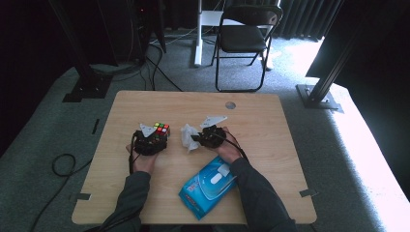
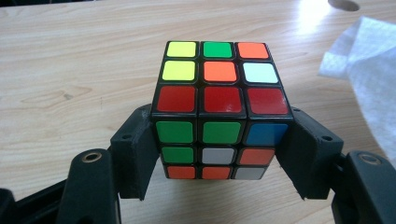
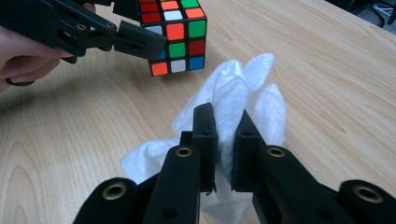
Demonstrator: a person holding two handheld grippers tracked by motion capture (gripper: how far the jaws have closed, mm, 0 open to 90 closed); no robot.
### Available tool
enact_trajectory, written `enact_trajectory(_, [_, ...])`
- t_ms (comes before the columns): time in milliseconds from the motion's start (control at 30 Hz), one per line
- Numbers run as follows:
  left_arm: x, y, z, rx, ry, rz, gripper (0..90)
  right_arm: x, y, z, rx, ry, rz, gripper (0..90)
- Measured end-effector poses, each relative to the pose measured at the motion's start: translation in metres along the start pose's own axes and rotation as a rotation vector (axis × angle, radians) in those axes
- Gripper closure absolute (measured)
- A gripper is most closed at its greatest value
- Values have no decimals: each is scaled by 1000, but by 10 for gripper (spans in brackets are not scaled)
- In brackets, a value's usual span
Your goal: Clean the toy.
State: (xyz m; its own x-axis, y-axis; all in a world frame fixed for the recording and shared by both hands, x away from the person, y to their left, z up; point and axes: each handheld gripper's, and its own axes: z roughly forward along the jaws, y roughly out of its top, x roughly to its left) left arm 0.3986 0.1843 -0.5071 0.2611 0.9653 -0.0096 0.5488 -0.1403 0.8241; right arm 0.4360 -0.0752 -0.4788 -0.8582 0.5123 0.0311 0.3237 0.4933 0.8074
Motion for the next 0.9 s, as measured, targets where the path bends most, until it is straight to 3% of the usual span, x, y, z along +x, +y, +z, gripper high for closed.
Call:
enact_trajectory(667, [-9,-13,12,55,8,9,344,0,0,0,1,4,2,835])
enact_trajectory(900, [-13,-15,10,71,-9,14,340,0,-1,1,3,4,-1,834])
